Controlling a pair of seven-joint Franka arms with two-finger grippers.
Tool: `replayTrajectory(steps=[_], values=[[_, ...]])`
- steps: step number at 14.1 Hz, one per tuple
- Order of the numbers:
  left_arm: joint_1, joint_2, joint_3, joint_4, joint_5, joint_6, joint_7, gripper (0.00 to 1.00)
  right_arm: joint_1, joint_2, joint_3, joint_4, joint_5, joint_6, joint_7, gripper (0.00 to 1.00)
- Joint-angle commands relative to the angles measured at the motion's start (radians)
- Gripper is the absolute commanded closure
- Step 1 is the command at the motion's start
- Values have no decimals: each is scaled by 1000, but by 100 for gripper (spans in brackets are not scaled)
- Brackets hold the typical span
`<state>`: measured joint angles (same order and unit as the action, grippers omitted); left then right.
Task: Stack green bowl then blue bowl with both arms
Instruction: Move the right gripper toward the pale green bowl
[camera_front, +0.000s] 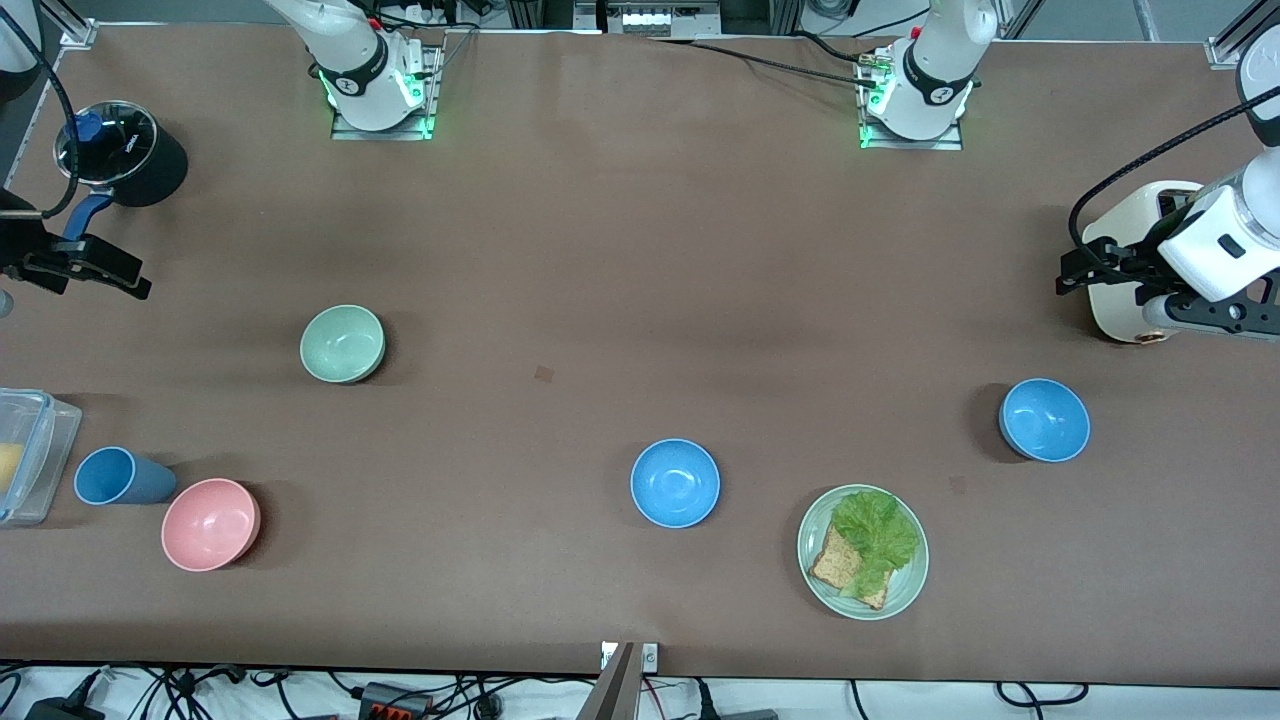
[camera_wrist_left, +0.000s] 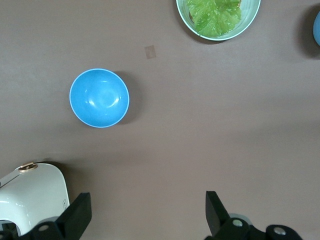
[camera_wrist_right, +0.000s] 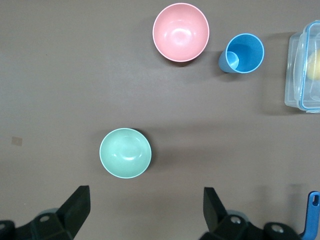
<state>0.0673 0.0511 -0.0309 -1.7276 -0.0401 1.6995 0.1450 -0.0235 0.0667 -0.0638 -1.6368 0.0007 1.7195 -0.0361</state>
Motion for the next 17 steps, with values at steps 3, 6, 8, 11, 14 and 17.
replayTrajectory(steps=[3,6,8,11,14,17], values=[[-3,-8,0,5,23,-40,2,0,10,-21,10,-21,-31,9,-2,0],[-1,3,0,16,22,-43,4,0,19,-21,9,-20,-44,2,10,0],[-1,9,5,17,22,-43,2,0,17,-18,9,-21,-44,2,10,0],[0,18,8,17,20,-44,-1,0,16,36,9,-23,-44,6,12,0],[17,30,11,20,19,-70,8,0,10,143,7,-26,-44,15,12,0],[22,41,11,28,16,-75,7,0,22,254,7,-28,-44,60,24,0]])
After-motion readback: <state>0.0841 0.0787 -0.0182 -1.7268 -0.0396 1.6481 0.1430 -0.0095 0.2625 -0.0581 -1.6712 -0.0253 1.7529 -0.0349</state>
